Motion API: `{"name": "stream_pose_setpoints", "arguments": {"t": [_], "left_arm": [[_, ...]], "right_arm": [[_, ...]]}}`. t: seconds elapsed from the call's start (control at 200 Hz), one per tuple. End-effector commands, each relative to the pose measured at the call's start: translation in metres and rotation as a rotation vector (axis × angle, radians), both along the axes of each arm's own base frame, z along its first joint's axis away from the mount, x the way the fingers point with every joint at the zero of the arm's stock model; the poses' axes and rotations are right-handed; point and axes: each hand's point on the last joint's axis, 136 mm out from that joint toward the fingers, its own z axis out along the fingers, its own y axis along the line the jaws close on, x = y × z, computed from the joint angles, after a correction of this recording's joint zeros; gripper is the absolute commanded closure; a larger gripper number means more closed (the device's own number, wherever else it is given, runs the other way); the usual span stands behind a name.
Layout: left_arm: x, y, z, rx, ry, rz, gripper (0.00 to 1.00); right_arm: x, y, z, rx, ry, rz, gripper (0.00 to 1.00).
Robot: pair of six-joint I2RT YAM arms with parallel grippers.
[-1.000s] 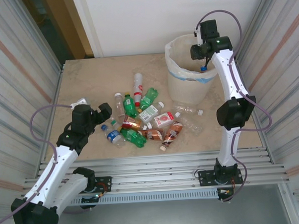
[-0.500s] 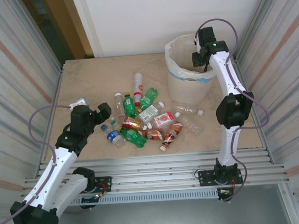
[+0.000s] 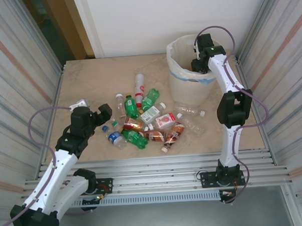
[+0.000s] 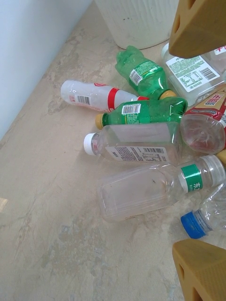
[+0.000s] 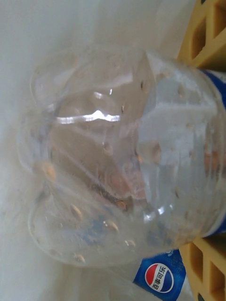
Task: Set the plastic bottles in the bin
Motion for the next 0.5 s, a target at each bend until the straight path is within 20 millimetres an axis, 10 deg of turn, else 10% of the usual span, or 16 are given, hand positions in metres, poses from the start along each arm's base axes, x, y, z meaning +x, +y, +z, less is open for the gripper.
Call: {"name": "stream_pose_setpoints", "arguments": {"t": [0.0, 0.496], "left_arm": [[-0.002, 0.005, 0.006, 0.000, -0.007, 0.021, 0.01], [-0.004, 0.014, 0.006, 0.015, 0.018, 0.042, 0.01]], "right_arm": [[0.003, -0.004, -0.006, -0.016, 0.003, -0.005, 0.29], [-0.003, 0.026, 0.092, 0.104, -0.204, 0.046, 0.10]]}}
